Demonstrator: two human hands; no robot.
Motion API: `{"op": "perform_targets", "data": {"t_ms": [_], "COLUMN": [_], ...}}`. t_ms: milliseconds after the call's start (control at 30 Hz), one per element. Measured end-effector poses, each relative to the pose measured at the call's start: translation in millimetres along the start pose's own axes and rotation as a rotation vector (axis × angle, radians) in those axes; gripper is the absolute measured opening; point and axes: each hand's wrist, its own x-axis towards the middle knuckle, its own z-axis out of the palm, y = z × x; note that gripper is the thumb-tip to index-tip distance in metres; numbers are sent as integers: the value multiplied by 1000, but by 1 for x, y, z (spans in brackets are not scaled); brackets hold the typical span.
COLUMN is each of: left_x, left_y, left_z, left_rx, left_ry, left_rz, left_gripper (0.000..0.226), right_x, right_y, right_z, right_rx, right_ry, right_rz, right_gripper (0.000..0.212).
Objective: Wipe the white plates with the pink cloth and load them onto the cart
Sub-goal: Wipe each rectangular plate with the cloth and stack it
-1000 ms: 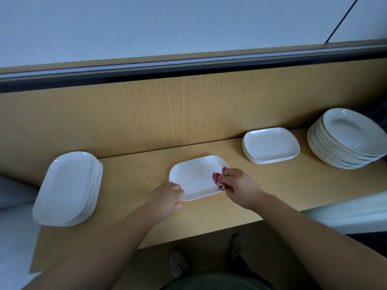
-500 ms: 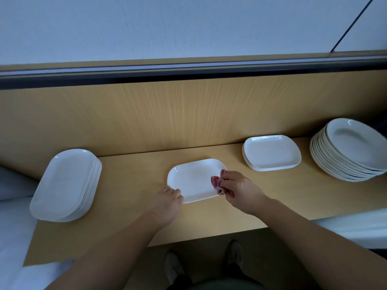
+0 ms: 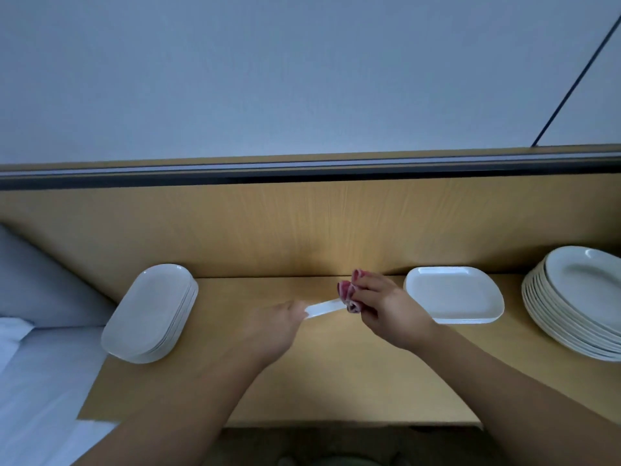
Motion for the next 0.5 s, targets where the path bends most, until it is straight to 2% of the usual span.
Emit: {"op": "perform_targets", "data": {"t_ms": [233, 500], "left_x": [-1, -6], "left_y": [17, 29], "left_z": [-30, -23], "left_rx": [-87, -367], "left_ry": [59, 102], "left_rz": [-98, -226], "left_gripper": [30, 27], "right_x": [10, 8], "right_y": [7, 10], "right_z": [-12, -3], "right_rx": [-18, 4], "right_ry": [23, 9], "right_rz": [-35, -64], "right_gripper": [17, 18]}}
